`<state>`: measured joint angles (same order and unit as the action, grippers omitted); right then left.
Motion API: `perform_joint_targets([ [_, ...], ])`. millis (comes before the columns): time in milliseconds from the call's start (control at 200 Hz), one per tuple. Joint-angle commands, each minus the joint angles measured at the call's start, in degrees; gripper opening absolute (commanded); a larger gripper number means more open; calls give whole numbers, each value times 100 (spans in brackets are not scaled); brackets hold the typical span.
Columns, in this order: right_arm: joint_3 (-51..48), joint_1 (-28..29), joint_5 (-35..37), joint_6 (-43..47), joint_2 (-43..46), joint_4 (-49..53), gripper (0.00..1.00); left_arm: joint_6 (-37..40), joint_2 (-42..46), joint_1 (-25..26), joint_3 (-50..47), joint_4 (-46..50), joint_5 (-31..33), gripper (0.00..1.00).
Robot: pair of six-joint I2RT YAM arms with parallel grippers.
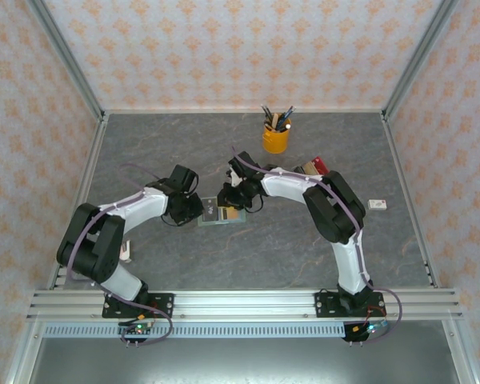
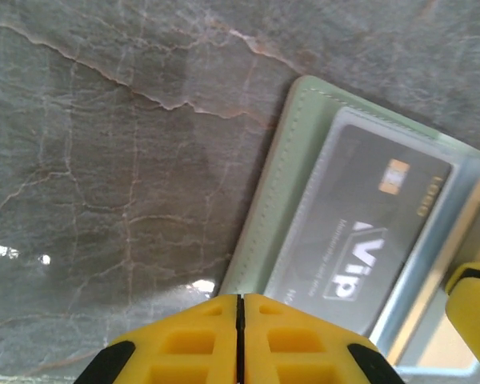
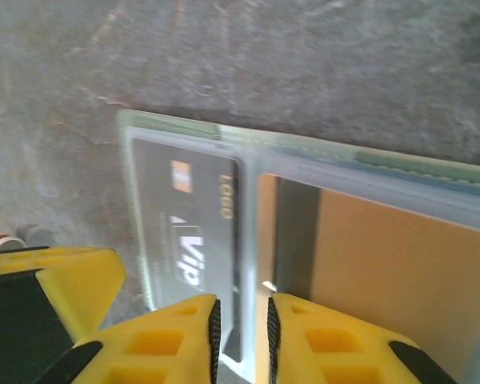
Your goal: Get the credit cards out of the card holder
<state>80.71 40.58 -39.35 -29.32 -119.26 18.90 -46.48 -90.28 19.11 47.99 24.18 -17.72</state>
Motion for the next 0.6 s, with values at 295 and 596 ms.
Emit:
perform_joint_targets([
  [295, 398, 20, -120, 214, -307, 431, 27, -30, -568, 5, 13, 86, 212, 5],
  [596, 335, 73, 333, 229, 19, 576, 27, 100, -284, 5, 99, 415, 419, 3],
])
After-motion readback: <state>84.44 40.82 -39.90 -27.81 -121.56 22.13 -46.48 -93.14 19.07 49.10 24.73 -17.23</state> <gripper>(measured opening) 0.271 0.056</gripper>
